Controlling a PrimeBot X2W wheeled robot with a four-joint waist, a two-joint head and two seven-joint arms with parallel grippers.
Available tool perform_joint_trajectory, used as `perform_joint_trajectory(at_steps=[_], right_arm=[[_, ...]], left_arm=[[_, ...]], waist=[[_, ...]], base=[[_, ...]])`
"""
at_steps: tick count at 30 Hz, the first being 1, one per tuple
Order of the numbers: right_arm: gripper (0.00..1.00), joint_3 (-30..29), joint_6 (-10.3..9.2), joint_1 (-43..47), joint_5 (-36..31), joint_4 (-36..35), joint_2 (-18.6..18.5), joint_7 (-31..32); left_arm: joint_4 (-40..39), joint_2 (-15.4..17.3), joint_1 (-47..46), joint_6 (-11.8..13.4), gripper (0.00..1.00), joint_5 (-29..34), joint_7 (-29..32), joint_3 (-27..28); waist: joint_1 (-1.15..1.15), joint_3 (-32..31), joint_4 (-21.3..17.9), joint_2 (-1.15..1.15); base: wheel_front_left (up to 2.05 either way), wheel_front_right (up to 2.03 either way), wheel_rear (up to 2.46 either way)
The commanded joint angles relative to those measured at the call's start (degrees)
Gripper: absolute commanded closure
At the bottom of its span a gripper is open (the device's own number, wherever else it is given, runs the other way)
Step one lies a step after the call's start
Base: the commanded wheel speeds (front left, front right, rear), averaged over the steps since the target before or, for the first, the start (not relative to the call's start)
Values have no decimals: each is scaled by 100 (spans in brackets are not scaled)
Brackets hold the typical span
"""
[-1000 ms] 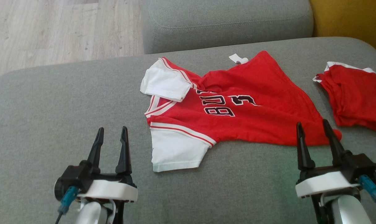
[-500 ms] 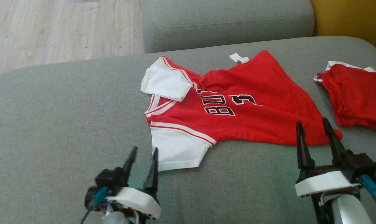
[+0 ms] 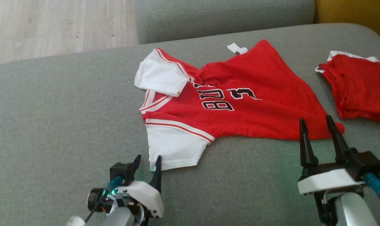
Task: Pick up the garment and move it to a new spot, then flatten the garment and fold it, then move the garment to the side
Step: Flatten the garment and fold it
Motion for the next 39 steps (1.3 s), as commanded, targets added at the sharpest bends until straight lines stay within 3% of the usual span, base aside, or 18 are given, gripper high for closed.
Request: perform_joint_trajectory(at_steps=[1, 9, 10, 11, 16, 25, 30, 39], right_arm=[[0, 151, 19, -297, 49, -211, -28, -62], [0, 111, 19, -355, 101, -192, -28, -62], [0, 106, 19, -364, 108, -188, -28, -62], [0, 97, 19, -370, 113, -186, -28, -62], [0, 32, 19, -369, 97, -147, -28, -62], [0, -97, 19, -342, 26, 294, -28, -62], [0, -167, 19, -360, -482, 733, -28, -62], [0, -962, 19, -689, -716, 1727, -28, 311]], left_arm=[[-25, 25, -331, 63, 0, -25, 37, 178], [321, 24, -458, -351, 0, -282, 542, -9], [344, 24, -464, -392, 21, -313, 613, -35], [359, 24, -471, -417, 98, -339, 665, -51], [285, 50, -493, -490, 100, -424, 629, -29], [-276, 187, -495, -474, 100, -441, -469, 256], [-611, 279, -410, -441, 100, -416, -846, 404], [-1136, 250, -247, -427, 100, -282, -1019, 575]], waist=[[0, 73, -54, 0], [0, 181, -148, 0], [0, 185, -155, 0], [0, 188, -159, 0], [0, 157, -150, 0], [0, 6, -66, 0], [0, -54, 33, 0], [0, -50, 286, 0]], base=[[0, 0, 0], [0, 0, 0], [0, 0, 0], [0, 0, 0], [0, 0, 0], [0, 0, 0], [0, 0, 0], [0, 0, 0]])
